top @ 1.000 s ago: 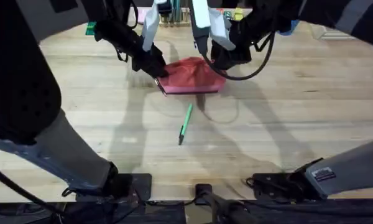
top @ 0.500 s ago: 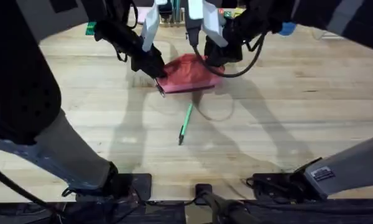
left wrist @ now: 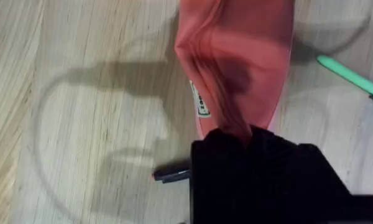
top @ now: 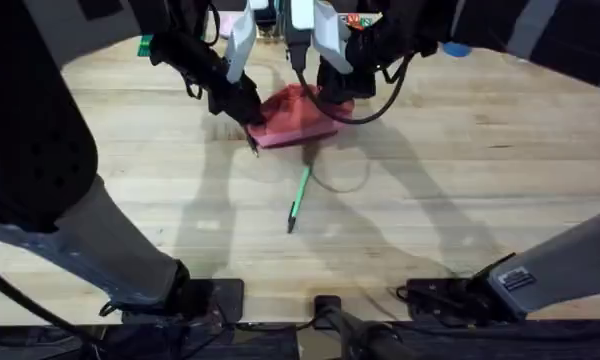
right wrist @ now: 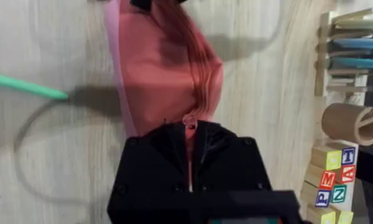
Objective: Unzip the bag, pick up the pens from the table one at a time and place them inside, then zip the bag closed.
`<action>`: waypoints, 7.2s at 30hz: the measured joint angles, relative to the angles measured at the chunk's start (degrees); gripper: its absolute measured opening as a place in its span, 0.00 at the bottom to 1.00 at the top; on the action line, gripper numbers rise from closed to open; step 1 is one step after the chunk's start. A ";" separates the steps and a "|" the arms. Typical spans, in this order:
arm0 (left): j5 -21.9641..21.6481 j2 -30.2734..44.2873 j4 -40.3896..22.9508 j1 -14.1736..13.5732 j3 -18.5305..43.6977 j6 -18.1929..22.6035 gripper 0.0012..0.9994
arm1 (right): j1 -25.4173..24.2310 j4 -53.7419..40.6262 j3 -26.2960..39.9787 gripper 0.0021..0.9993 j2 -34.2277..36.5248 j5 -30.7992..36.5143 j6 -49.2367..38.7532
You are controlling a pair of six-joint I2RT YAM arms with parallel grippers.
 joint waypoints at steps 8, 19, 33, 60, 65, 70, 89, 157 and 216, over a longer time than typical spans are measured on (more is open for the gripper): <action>-0.15 -0.02 0.04 0.07 0.00 0.00 0.04 | 0.49 2.05 0.00 0.03 0.07 -0.40 1.50; -1.18 0.00 0.06 0.28 0.00 0.00 0.04 | 1.86 4.09 0.00 0.03 0.07 -0.37 1.68; -1.36 -0.01 0.17 0.28 0.00 0.00 0.04 | 1.86 4.88 0.02 0.03 0.06 -1.73 1.68; 2.55 -0.02 1.31 -0.79 0.09 0.00 0.04 | 6.78 11.09 0.93 0.96 0.06 -15.62 2.50; 3.19 -0.02 1.27 -0.92 0.09 0.00 0.04 | 6.41 10.69 1.00 0.99 0.06 -17.64 2.76; 3.21 -0.02 1.10 -0.92 0.09 0.01 0.04 | 4.63 8.49 1.03 1.00 0.06 -17.51 2.76; 3.26 -0.02 1.07 -0.92 0.09 0.02 0.04 | -7.76 -3.66 1.03 1.00 -5.12 -16.44 2.94; 3.58 -0.02 0.55 -0.92 0.09 0.02 0.04 | -1.93 -21.76 1.14 1.00 -28.64 4.58 82.13; 3.61 -0.02 0.55 -0.92 0.09 0.02 0.04 | 8.48 8.89 -17.75 1.00 -11.01 21.94 103.06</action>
